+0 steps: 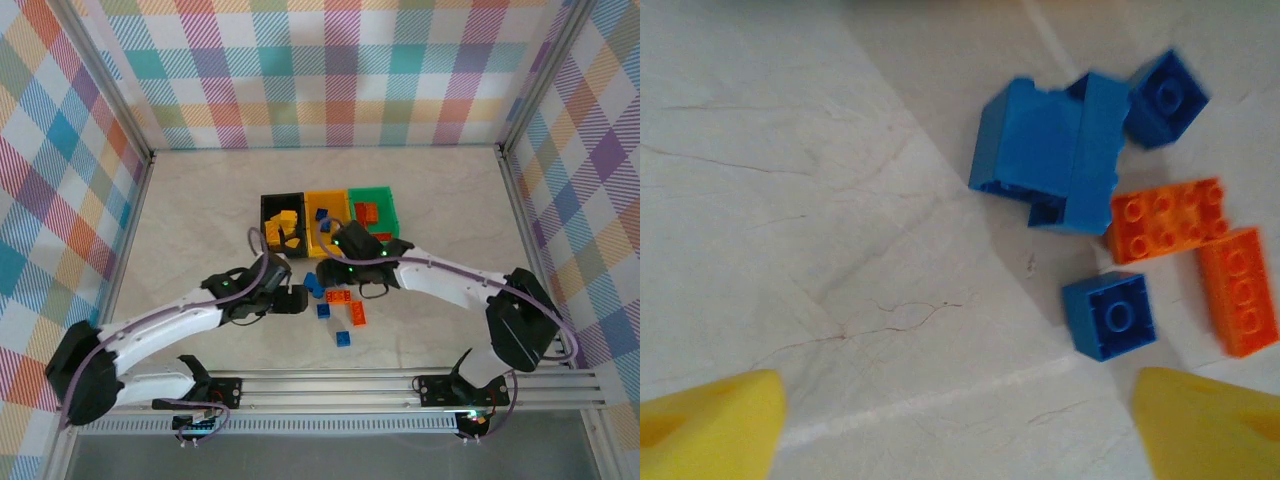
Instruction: Sort the legos into containers by color
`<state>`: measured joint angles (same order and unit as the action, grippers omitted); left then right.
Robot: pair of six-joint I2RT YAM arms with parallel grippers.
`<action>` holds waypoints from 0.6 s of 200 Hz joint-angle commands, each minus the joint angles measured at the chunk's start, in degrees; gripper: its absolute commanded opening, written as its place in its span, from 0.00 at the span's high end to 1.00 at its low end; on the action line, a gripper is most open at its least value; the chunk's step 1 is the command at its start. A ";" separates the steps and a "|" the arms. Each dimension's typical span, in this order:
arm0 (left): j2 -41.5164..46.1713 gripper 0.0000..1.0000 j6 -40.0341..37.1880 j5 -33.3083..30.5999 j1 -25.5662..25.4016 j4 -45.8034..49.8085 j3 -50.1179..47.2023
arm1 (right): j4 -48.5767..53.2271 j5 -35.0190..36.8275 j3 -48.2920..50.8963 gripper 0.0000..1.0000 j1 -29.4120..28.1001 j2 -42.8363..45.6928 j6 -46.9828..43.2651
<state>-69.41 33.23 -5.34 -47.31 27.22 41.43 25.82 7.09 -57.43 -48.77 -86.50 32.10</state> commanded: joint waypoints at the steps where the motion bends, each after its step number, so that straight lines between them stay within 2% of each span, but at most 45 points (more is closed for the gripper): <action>1: -4.76 0.20 -1.72 -0.70 -0.77 -3.72 3.85 | 0.40 2.63 3.95 0.16 -0.09 5.31 3.51; 25: -7.66 0.22 -2.66 -0.57 -0.79 -3.51 6.33 | 3.39 3.32 6.68 0.16 -0.09 7.17 4.77; 40: -6.96 0.15 -2.51 -1.36 -0.80 -2.82 6.06 | 5.21 2.65 8.50 0.16 -0.10 7.22 5.78; 92: 1.87 0.00 0.50 -5.25 -0.77 1.35 1.28 | 5.59 -0.91 13.75 0.19 -2.68 6.61 6.27; 120: 6.18 0.00 1.64 -7.35 -0.71 3.22 -1.14 | 7.21 1.13 12.12 0.21 -4.43 2.77 5.48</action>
<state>-66.24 33.30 -9.63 -47.59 26.92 42.74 30.98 7.49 -43.86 -51.92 -80.82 37.32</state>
